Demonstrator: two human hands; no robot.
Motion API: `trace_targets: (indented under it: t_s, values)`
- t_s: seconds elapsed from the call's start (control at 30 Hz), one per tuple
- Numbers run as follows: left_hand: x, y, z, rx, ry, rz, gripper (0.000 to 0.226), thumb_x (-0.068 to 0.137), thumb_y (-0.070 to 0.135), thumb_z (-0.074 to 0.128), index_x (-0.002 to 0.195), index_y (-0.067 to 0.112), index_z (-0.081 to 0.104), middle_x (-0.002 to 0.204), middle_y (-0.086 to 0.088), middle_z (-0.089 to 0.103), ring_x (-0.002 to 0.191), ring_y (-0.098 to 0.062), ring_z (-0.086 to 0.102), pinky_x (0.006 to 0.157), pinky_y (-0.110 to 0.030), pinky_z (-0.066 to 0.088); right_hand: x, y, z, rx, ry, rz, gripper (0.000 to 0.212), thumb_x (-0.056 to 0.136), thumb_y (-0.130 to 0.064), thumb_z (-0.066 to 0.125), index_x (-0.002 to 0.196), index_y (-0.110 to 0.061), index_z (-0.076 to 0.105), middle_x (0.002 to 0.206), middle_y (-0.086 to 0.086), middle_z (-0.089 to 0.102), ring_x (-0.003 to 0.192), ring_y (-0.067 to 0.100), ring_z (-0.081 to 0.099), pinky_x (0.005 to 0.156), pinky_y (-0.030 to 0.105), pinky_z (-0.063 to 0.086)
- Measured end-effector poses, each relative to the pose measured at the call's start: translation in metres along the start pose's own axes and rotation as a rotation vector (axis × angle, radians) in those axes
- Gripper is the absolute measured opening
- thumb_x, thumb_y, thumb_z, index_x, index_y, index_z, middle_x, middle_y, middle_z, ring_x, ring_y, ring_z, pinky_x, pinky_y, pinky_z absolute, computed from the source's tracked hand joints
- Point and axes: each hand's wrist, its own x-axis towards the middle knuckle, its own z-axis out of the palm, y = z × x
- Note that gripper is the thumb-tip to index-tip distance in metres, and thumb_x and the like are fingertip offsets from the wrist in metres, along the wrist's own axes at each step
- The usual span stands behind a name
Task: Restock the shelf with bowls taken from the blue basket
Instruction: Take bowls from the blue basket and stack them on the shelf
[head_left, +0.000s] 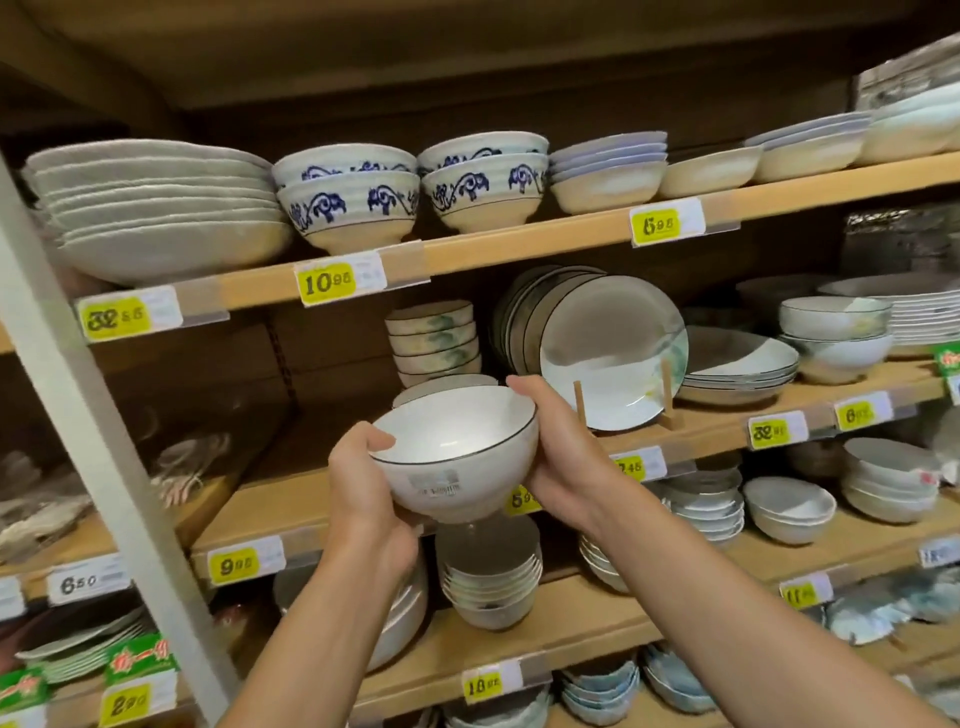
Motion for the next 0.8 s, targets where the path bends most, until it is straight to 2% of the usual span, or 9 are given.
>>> trace_targets:
  t_s: [0.17, 0.3, 0.4, 0.5, 0.57, 0.63, 0.8]
  values:
    - [0.029, 0.016, 0.004, 0.003, -0.052, 0.031, 0.045, 0.072, 0.022, 0.044, 0.109, 0.011, 0.067, 0.105, -0.015, 0.073, 0.091, -0.037, 0.065, 0.077, -0.044, 0.05, 0.032, -0.003, 0.007, 0.037, -0.02, -0.026, 0.032, 0.088, -0.035, 0.047, 0.078, -0.021, 0.074, 0.091, 0.004, 0.074, 0.087, 0.02, 0.068, 0.08, 0.035, 0.048]
    - [0.053, 0.019, -0.003, -0.012, -0.086, 0.081, 0.036, 0.073, 0.021, 0.046, 0.099, 0.014, 0.069, 0.096, -0.01, 0.075, 0.092, -0.035, 0.066, 0.075, -0.044, 0.053, 0.053, -0.002, 0.015, 0.079, -0.028, -0.031, 0.037, 0.089, -0.033, 0.046, 0.071, -0.025, 0.078, 0.089, 0.003, 0.076, 0.081, 0.019, 0.071, 0.069, 0.032, 0.056]
    - [0.068, 0.017, -0.007, -0.037, -0.108, 0.116, 0.029, 0.077, 0.021, 0.045, 0.095, 0.019, 0.068, 0.077, 0.0, 0.076, 0.087, -0.029, 0.067, 0.063, -0.035, 0.056, 0.065, 0.002, 0.021, 0.096, 0.031, -0.061, 0.031, 0.09, -0.03, 0.047, 0.085, -0.021, 0.076, 0.092, 0.004, 0.076, 0.088, 0.022, 0.07, 0.065, 0.032, 0.057]
    - [0.078, 0.014, -0.004, -0.05, -0.079, 0.15, 0.024, 0.081, 0.021, 0.045, 0.094, 0.022, 0.065, 0.069, 0.006, 0.074, 0.085, -0.025, 0.066, 0.057, -0.031, 0.054, 0.072, 0.006, 0.027, 0.119, 0.06, -0.098, 0.027, 0.093, -0.029, 0.046, 0.096, -0.023, 0.072, 0.088, 0.0, 0.076, 0.078, 0.018, 0.072, 0.053, 0.028, 0.055]
    - [0.081, 0.012, 0.0, -0.065, -0.052, 0.162, 0.021, 0.083, 0.021, 0.046, 0.094, 0.025, 0.063, 0.075, 0.004, 0.075, 0.088, -0.024, 0.066, 0.061, -0.032, 0.053, 0.075, 0.008, 0.03, 0.122, 0.064, -0.106, 0.024, 0.091, -0.031, 0.048, 0.1, -0.025, 0.07, 0.086, 0.0, 0.076, 0.076, 0.018, 0.072, 0.054, 0.029, 0.056]
    - [0.083, 0.01, 0.003, -0.064, -0.036, 0.18, 0.02, 0.084, 0.022, 0.047, 0.096, 0.025, 0.063, 0.088, 0.001, 0.073, 0.092, -0.023, 0.065, 0.069, -0.035, 0.053, 0.078, 0.006, 0.033, 0.141, 0.07, -0.097, 0.026, 0.09, -0.029, 0.05, 0.107, -0.024, 0.068, 0.092, 0.003, 0.076, 0.084, 0.023, 0.07, 0.062, 0.032, 0.057]
    - [0.086, 0.014, 0.008, -0.043, -0.081, 0.211, 0.022, 0.083, 0.021, 0.048, 0.093, 0.023, 0.067, 0.079, 0.004, 0.076, 0.092, -0.023, 0.067, 0.077, -0.038, 0.051, 0.081, -0.007, 0.025, 0.182, 0.001, -0.083, 0.026, 0.09, -0.029, 0.051, 0.108, -0.021, 0.068, 0.093, 0.004, 0.076, 0.085, 0.022, 0.072, 0.06, 0.031, 0.056]
